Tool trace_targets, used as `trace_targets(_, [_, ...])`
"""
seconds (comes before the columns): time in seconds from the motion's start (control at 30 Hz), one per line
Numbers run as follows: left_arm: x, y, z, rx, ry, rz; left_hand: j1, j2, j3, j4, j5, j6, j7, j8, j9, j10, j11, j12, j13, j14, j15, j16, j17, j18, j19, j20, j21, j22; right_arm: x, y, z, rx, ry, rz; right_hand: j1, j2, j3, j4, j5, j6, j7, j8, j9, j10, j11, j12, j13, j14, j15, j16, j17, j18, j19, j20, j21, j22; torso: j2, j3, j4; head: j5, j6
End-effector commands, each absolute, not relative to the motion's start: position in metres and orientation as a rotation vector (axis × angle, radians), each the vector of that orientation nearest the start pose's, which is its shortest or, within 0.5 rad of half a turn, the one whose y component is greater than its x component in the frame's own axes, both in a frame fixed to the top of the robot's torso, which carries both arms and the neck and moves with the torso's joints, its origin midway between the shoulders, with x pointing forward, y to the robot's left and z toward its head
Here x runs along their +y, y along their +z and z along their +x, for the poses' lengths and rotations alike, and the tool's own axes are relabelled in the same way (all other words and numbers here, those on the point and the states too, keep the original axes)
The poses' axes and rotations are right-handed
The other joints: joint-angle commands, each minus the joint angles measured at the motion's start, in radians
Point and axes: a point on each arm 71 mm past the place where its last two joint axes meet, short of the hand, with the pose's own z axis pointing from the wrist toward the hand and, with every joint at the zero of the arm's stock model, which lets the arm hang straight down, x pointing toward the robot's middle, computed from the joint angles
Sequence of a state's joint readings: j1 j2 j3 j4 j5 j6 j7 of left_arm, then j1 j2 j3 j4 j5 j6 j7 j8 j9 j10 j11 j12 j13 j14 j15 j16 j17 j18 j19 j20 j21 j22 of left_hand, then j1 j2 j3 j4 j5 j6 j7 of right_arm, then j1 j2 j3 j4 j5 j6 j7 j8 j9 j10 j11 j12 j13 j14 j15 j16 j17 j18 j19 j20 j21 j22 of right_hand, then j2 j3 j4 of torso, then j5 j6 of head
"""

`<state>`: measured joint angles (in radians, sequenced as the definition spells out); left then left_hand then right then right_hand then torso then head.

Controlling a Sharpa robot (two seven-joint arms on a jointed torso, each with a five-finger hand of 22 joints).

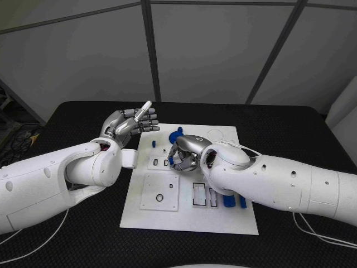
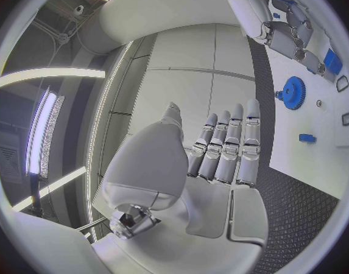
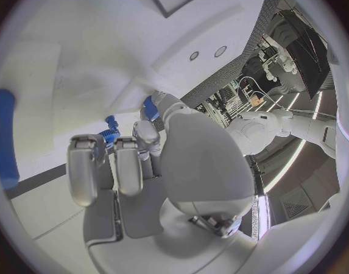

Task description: Assemble the parts on the task board

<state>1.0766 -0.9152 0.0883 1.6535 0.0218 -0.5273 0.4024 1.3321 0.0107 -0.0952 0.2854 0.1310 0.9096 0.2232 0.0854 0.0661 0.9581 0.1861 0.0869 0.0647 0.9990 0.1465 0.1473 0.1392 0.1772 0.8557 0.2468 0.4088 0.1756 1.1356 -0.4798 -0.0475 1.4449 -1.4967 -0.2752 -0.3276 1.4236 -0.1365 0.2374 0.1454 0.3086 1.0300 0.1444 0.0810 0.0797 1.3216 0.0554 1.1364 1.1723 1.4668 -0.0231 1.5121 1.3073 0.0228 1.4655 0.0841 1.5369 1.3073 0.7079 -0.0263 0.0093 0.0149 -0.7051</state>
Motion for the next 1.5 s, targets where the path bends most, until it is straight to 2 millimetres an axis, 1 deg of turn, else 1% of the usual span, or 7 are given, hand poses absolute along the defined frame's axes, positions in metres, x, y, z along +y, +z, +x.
trace_targets(0.03, [0.221,-0.179,0.465,1.279,-1.445,-1.246,0.013,-0.001,-0.006,0.0,-0.006,0.007,0.0,-0.006,0.0,0.0,0.001,-0.003,0.0,-0.009,0.001,-0.006,0.001,0.004,-0.003,0.005,-0.004,-0.001,-0.045,-0.222,0.465,1.808,0.702,-0.209,-0.009,-0.003,0.003,-0.002,-0.003,-0.01,0.002,-0.004,-0.002,-0.009,0.0,-0.006,-0.002,0.078,0.007,-0.003,0.141,-0.005,0.049,0.01,-0.002,0.197,0.0,-0.0001,0.0005,0.0,0.0])
trace_targets(0.37, [0.221,-0.179,0.465,1.28,-1.446,-1.246,0.013,-0.001,-0.006,0.0,-0.006,0.007,0.0,-0.006,0.0,0.0,0.001,-0.003,0.0,-0.009,0.001,-0.006,0.001,0.004,-0.003,0.005,-0.004,-0.001,-0.045,-0.222,0.465,1.805,0.701,-0.205,-0.014,-0.008,0.001,-0.002,-0.006,-0.021,0.005,-0.008,-0.004,-0.013,0.004,-0.011,-0.005,0.077,0.01,-0.004,0.14,-0.005,0.047,0.013,-0.003,0.195,0.0,-0.0001,0.0007,0.0,-0.001])
trace_targets(0.6, [0.221,-0.179,0.465,1.28,-1.446,-1.246,0.014,-0.001,-0.007,0.0,-0.006,0.006,0.0,-0.006,0.0,-0.002,0.001,-0.005,-0.001,-0.009,0.001,-0.007,0.001,0.004,-0.003,0.005,-0.004,-0.001,-0.045,-0.221,0.466,1.797,0.703,-0.198,-0.028,-0.024,-0.014,0.003,-0.037,-0.09,0.017,-0.019,-0.014,-0.025,0.016,-0.021,-0.014,0.077,0.021,-0.005,0.139,-0.004,0.044,0.024,-0.005,0.192,0.0,0.0004,0.0004,0.0,-0.001])
trace_targets(0.87, [0.222,-0.179,0.465,1.285,-1.446,-1.248,0.014,-0.001,-0.007,0.001,-0.006,0.006,0.0,-0.007,0.0,-0.002,0.001,-0.005,-0.001,-0.009,0.001,-0.007,0.001,0.004,-0.003,0.005,-0.004,-0.001,-0.045,-0.219,0.466,1.773,0.718,-0.179,-0.032,-0.033,-0.071,0.027,-0.038,-0.153,0.029,-0.015,-0.013,-0.061,0.028,-0.064,-0.057,0.076,0.032,-0.006,0.137,-0.003,0.04,0.035,-0.008,0.188,0.0,0.0002,0.0006,0.0,-0.001])
trace_targets(1.23, [0.224,-0.181,0.466,1.301,-1.428,-1.242,0.014,0.0,-0.009,0.001,-0.006,0.009,-0.002,-0.007,0.0,0.0,0.0,-0.005,0.0,-0.003,0.0,-0.005,0.003,0.005,-0.003,0.004,-0.003,-0.001,-0.049,-0.207,0.458,1.621,0.858,-0.119,0.006,-0.038,-0.144,0.069,-0.04,-0.177,0.034,-0.007,-0.011,-0.069,0.033,-0.065,-0.069,0.075,0.037,-0.009,0.134,-0.002,0.038,0.041,-0.01,0.186,-0.001,0.0021,-0.0014,0.003,0.0])
trace_targets(1.37, [0.225,-0.182,0.467,1.327,-1.405,-1.212,0.014,0.003,-0.022,0.002,-0.007,0.038,-0.006,0.002,0.003,0.041,-0.012,0.01,0.004,0.043,-0.014,0.014,0.018,0.007,0.024,-0.005,0.011,0.003,-0.056,-0.199,0.455,1.531,0.955,-0.082,0.034,-0.038,-0.163,0.093,-0.039,-0.202,0.037,-0.009,-0.012,-0.065,0.035,-0.056,-0.067,0.072,0.038,-0.014,0.124,0.0,0.032,0.042,-0.014,0.179,-0.002,0.0019,-0.0019,0.004,0.003])
trace_targets(1.5, [0.228,-0.185,0.468,1.405,-1.339,-1.156,0.035,0.014,-0.03,-0.006,-0.006,0.094,-0.025,0.02,0.007,0.14,-0.043,0.047,0.024,0.175,-0.055,0.075,0.07,0.007,0.114,-0.044,0.068,0.03,-0.069,-0.193,0.449,1.489,1.046,-0.07,0.055,-0.032,-0.164,0.101,-0.035,-0.194,0.036,-0.001,-0.009,-0.063,0.034,-0.051,-0.066,0.072,0.038,-0.016,0.123,0.001,0.03,0.042,-0.016,0.177,-0.004,0.0022,-0.002,0.005,0.006])
